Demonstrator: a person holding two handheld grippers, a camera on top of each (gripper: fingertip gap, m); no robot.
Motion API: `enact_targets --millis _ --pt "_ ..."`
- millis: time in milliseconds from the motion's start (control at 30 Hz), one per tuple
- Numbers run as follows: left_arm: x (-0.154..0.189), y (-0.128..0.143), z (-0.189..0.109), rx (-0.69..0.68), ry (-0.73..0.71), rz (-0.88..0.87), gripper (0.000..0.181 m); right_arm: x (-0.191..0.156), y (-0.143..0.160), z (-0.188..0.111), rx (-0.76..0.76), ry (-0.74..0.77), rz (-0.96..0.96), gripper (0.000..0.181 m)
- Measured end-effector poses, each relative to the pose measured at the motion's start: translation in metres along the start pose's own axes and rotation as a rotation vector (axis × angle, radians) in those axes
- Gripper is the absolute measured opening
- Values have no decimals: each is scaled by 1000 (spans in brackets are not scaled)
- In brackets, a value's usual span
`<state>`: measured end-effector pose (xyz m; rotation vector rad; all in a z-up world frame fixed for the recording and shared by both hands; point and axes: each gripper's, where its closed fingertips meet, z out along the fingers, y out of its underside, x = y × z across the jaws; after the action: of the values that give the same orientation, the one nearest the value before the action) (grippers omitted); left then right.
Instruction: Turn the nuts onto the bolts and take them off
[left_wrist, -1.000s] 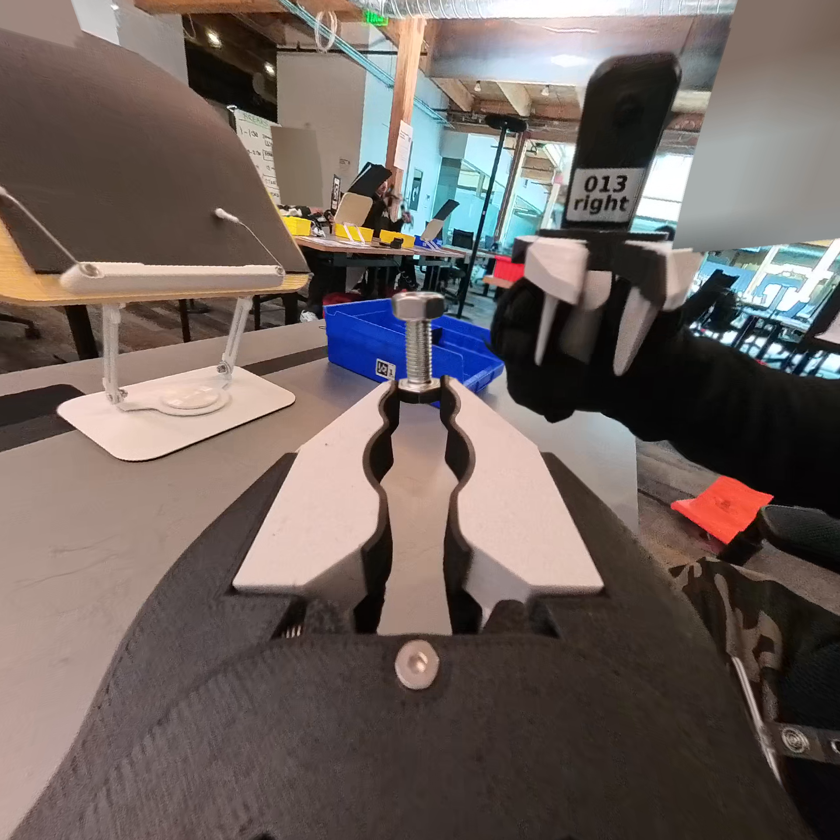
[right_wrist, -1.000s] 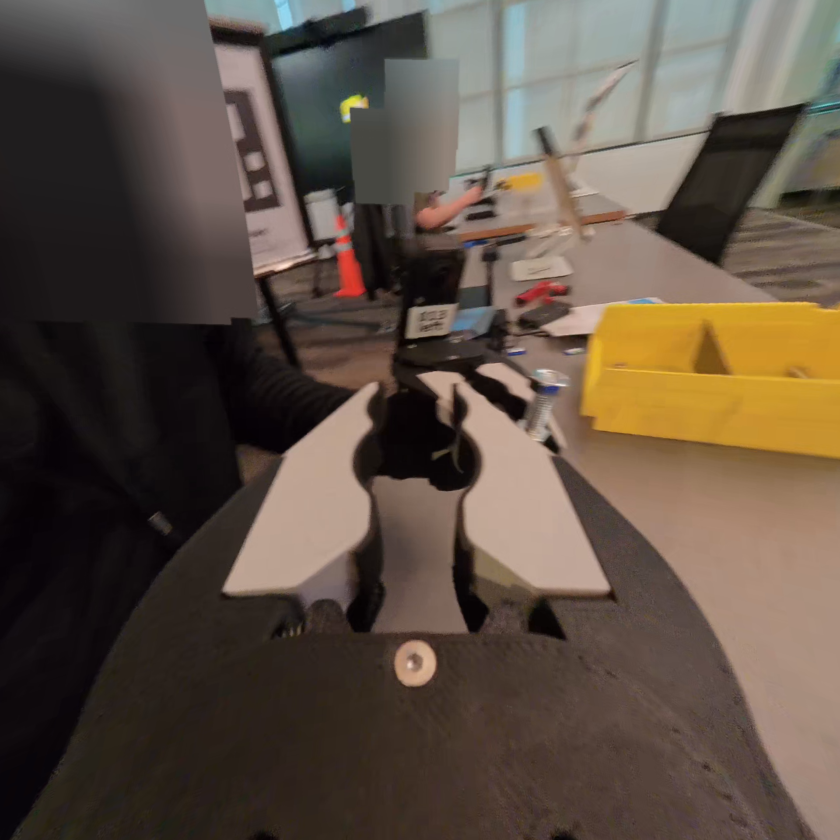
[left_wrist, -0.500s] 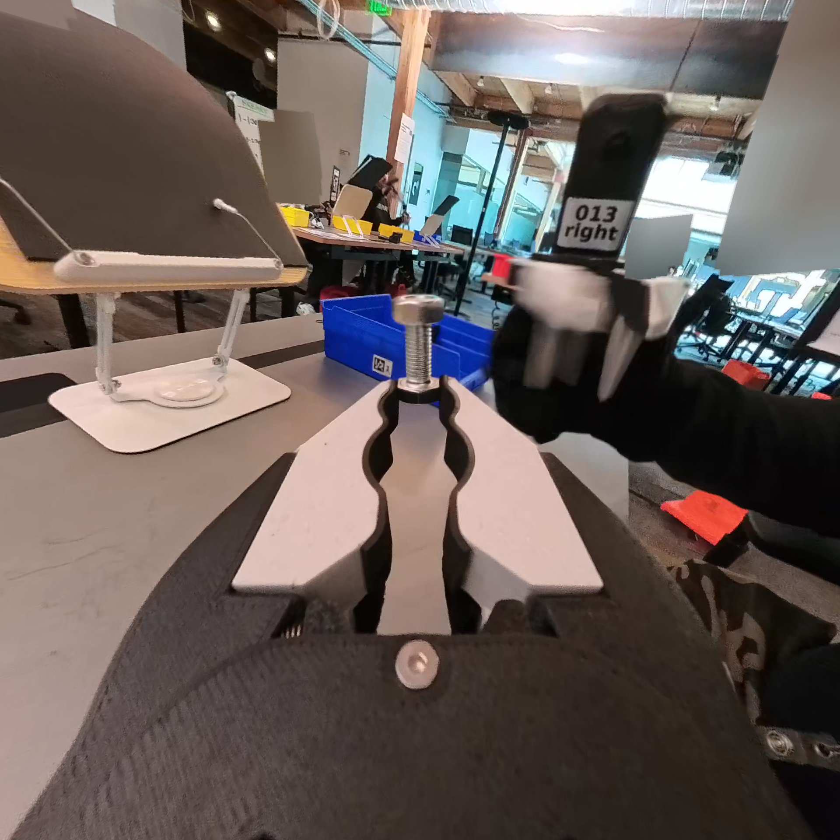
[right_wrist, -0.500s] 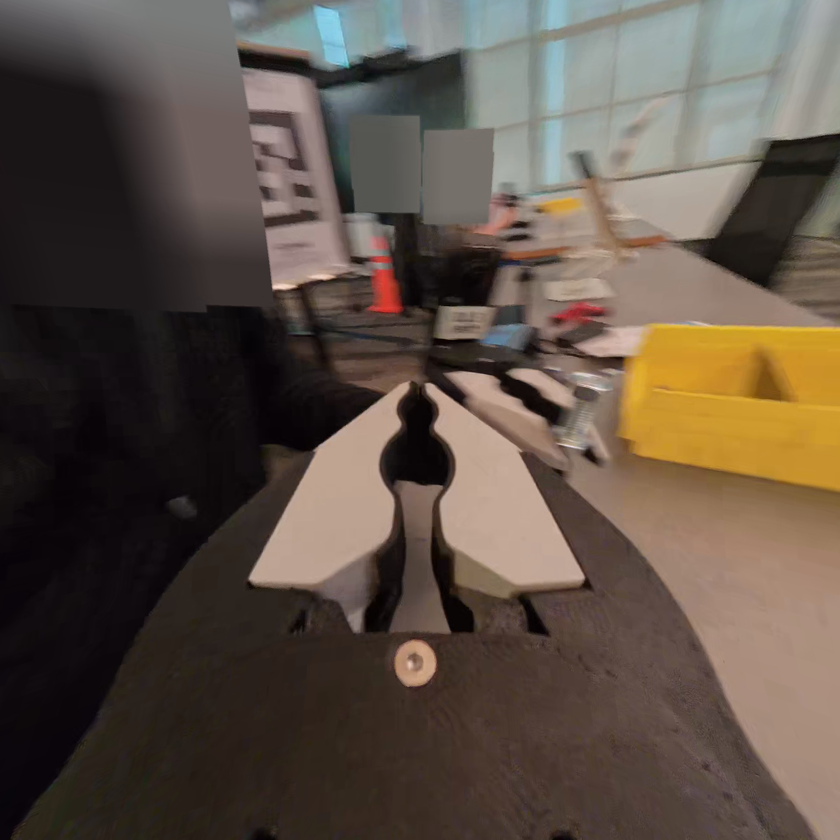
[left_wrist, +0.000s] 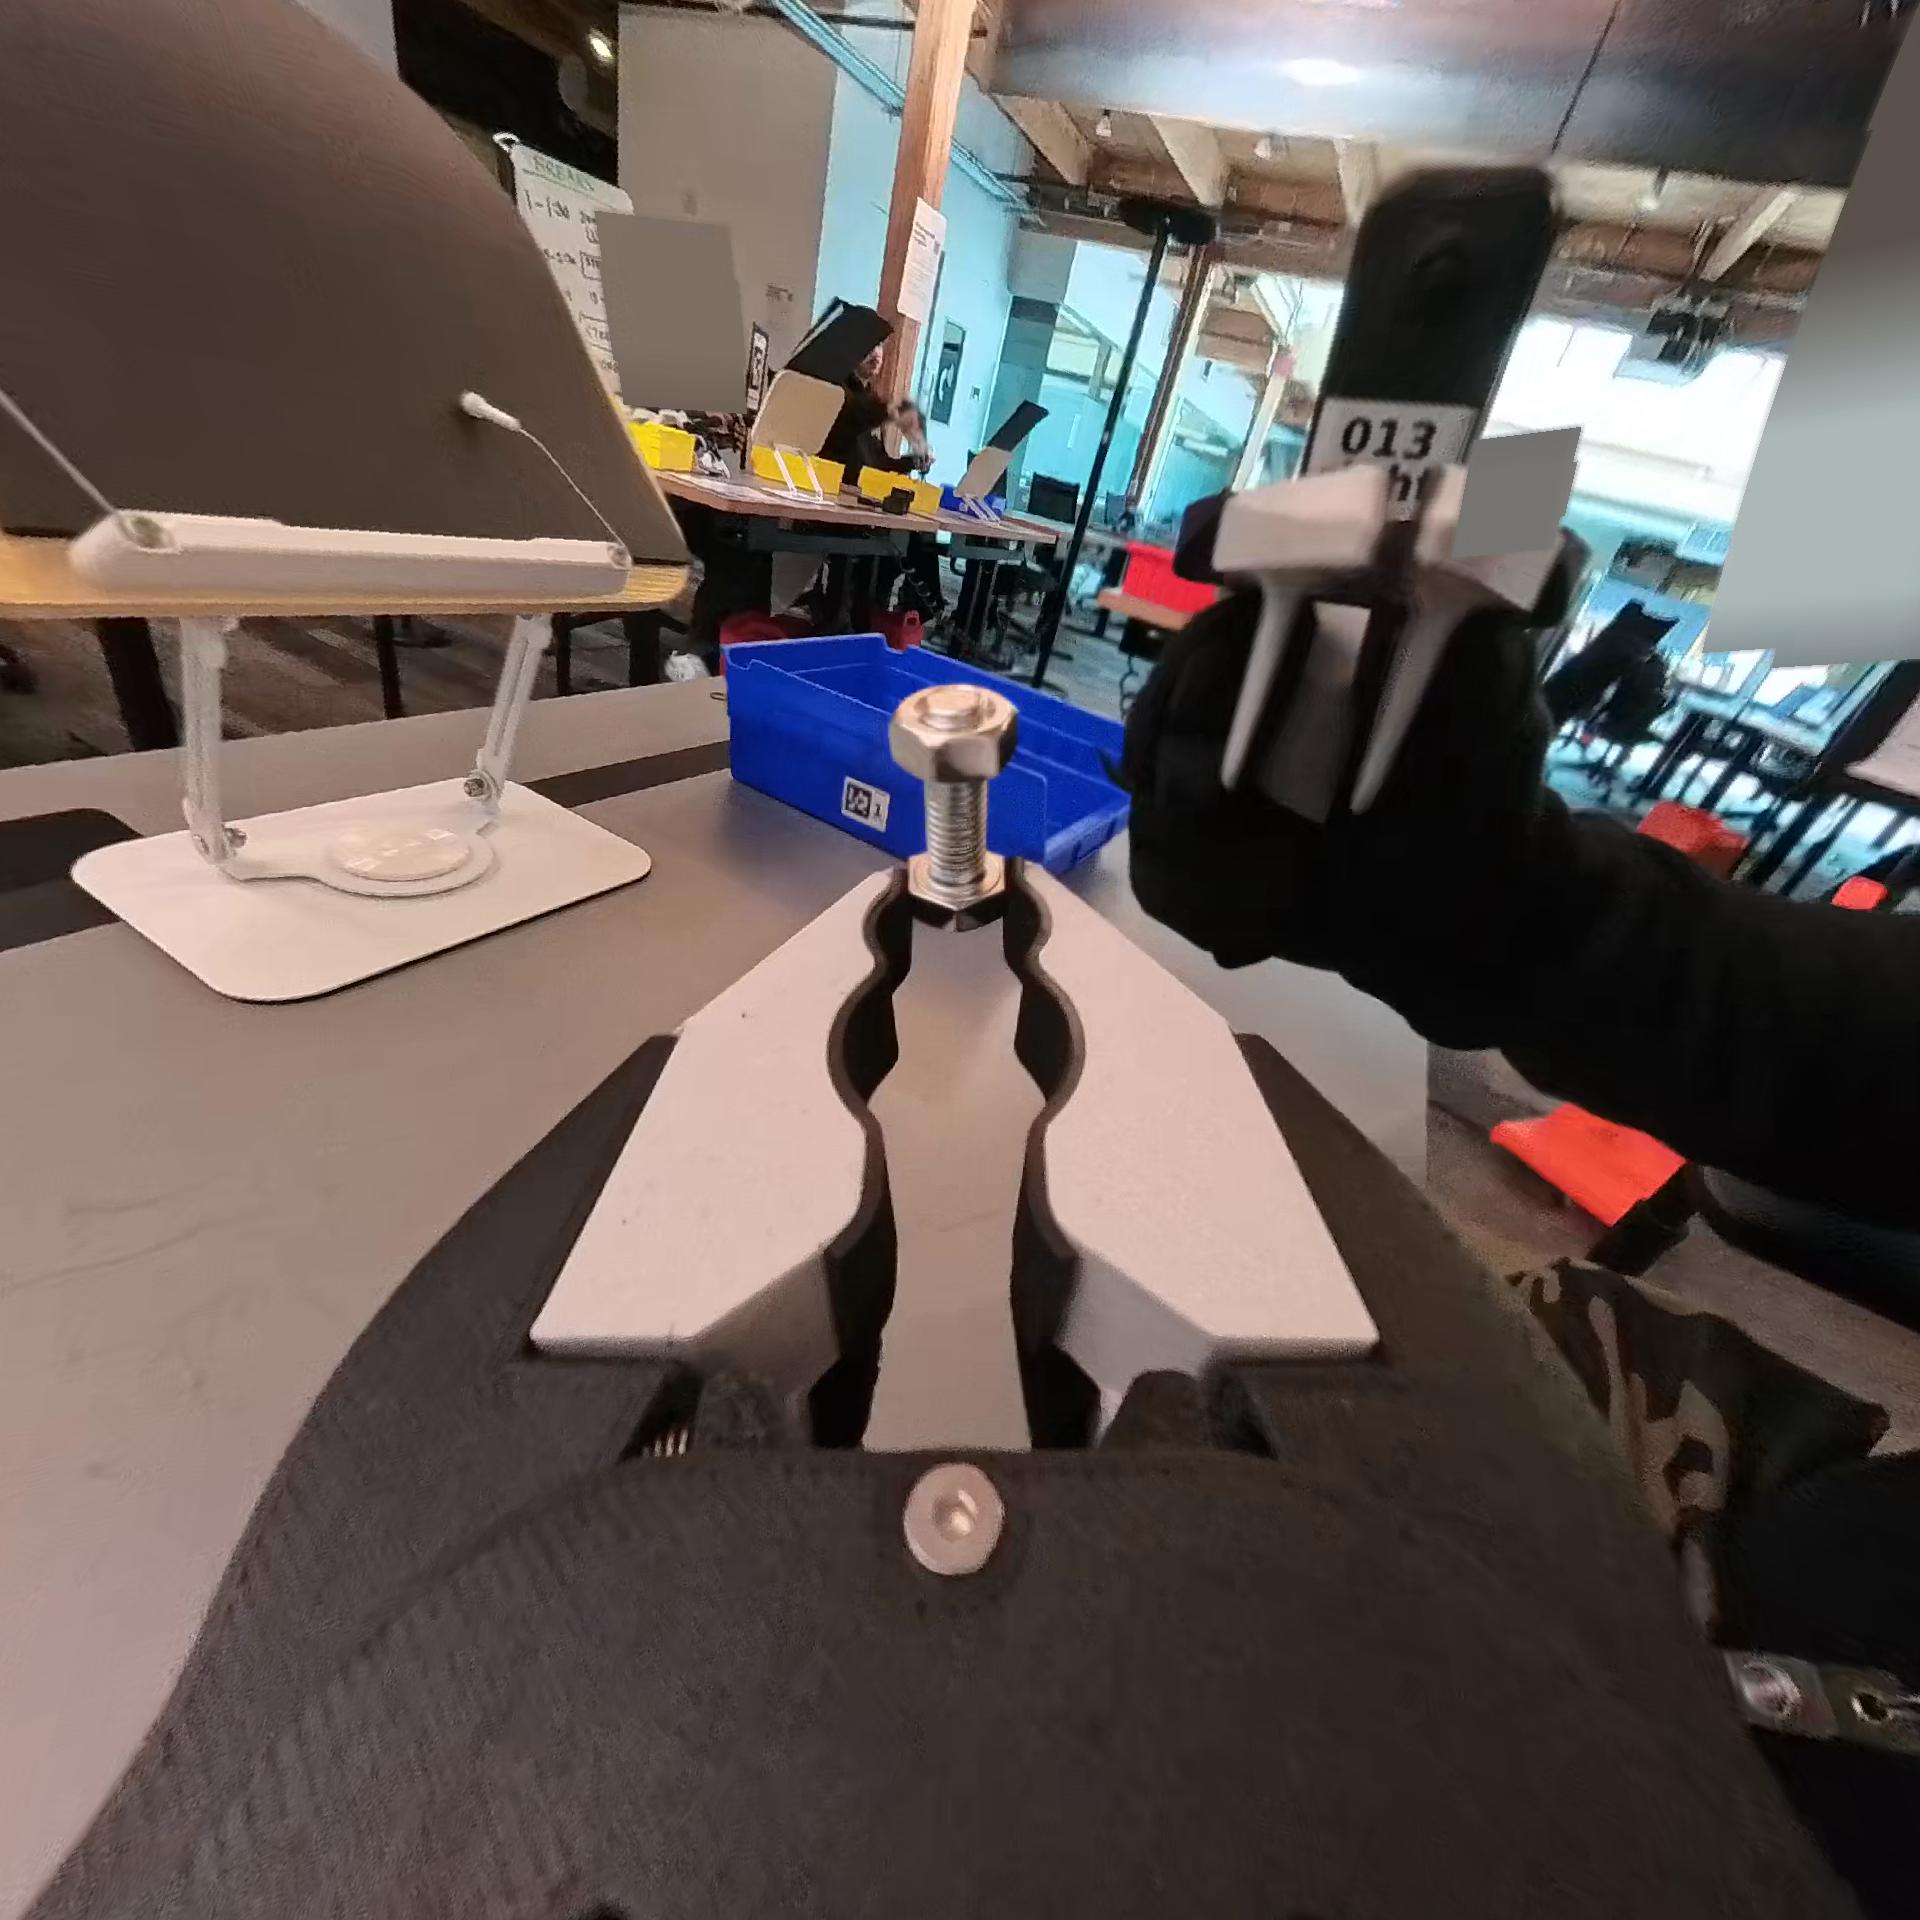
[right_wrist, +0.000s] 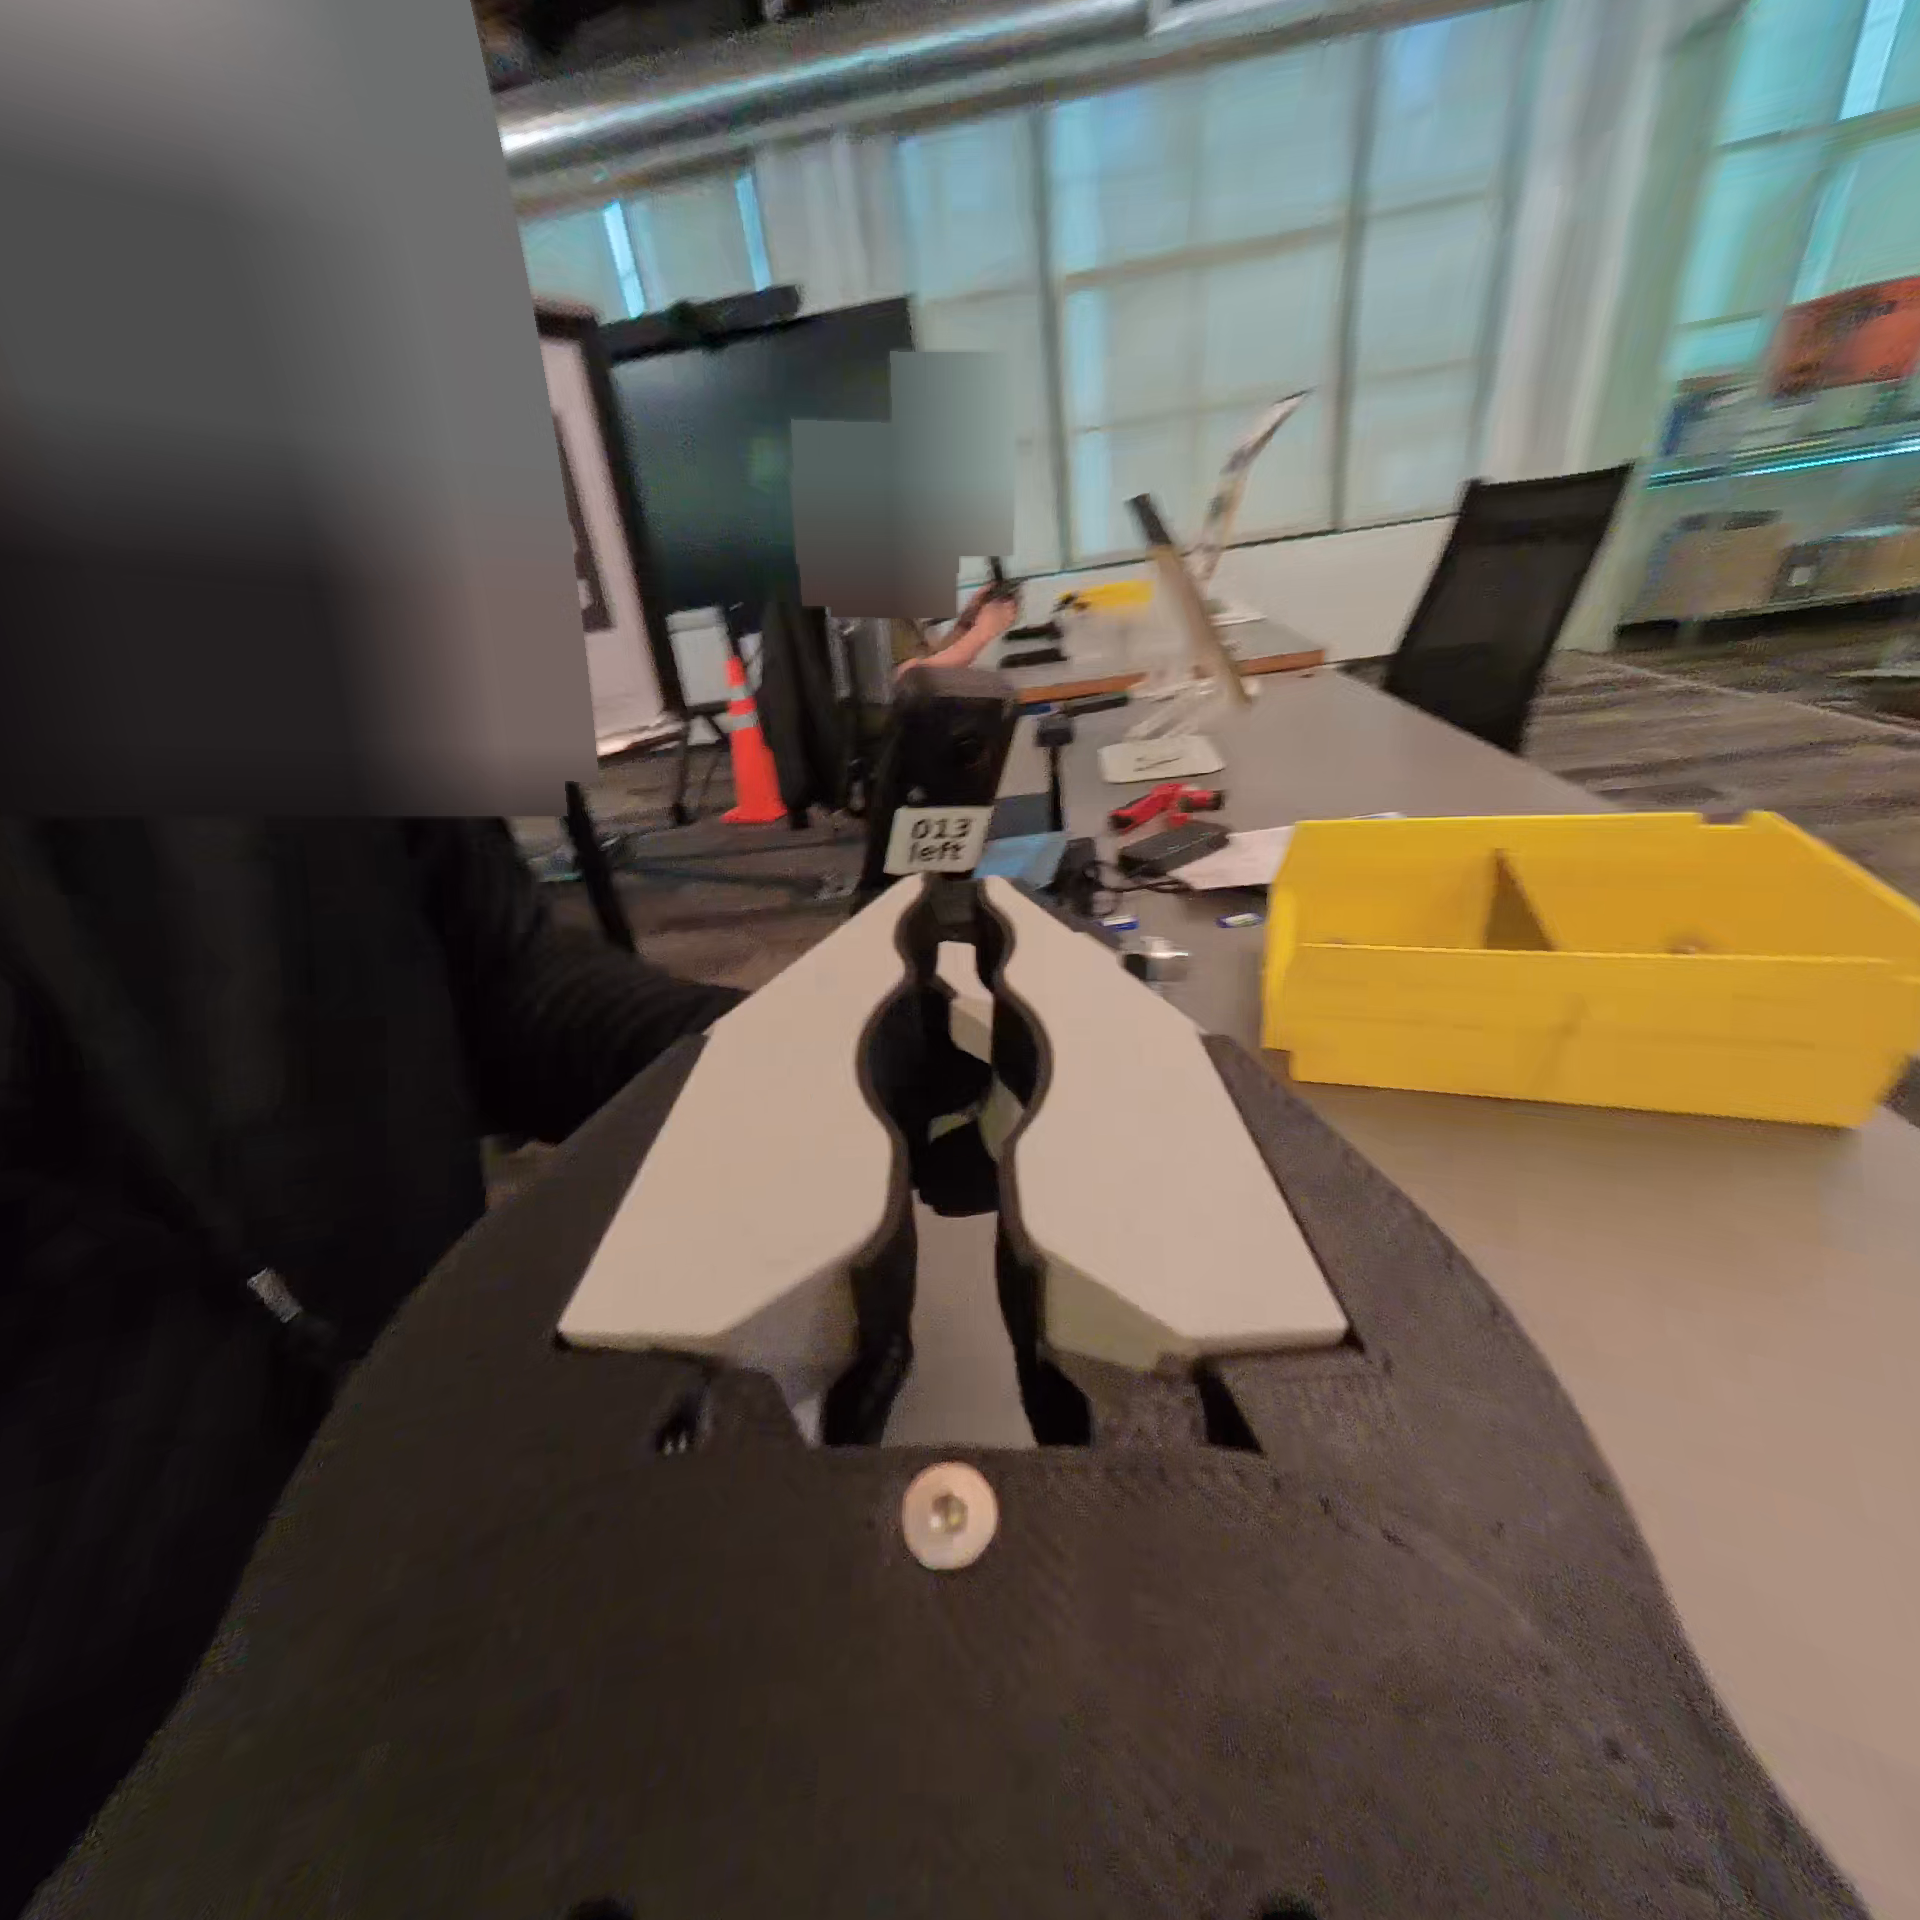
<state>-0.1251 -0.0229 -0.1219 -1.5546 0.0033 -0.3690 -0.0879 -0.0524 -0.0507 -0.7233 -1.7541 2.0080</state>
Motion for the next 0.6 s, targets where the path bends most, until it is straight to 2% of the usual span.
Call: enact_targets --millis 67,133,167,233,267,333,433,600 --pt "-4 1 -1 5 -6 -15 16 14 -3 -10 0 66 20 26" --pt "-3 3 0 -8 -2 -2 16 28 3 -11 -26 136 42 57" --pt "-1 3 1 -10 3 -2 16 32 8 -8 -40 163 39 64" --pt "3 4 3 -22 13 13 16 42 22 -2 -106 226 7 65" --pt "5 5 4 -29 14 23 16 43 30 3 -149 232 -4 60" --pt "8 7 6 -43 22 33 16 42 39 12 -194 229 -21 61" --pt "11 8 7 -52 33 38 16 42 47 20 -234 230 -26 46" --pt "8 9 7 -50 26 17 16 31 43 20 -217 188 -39 53"
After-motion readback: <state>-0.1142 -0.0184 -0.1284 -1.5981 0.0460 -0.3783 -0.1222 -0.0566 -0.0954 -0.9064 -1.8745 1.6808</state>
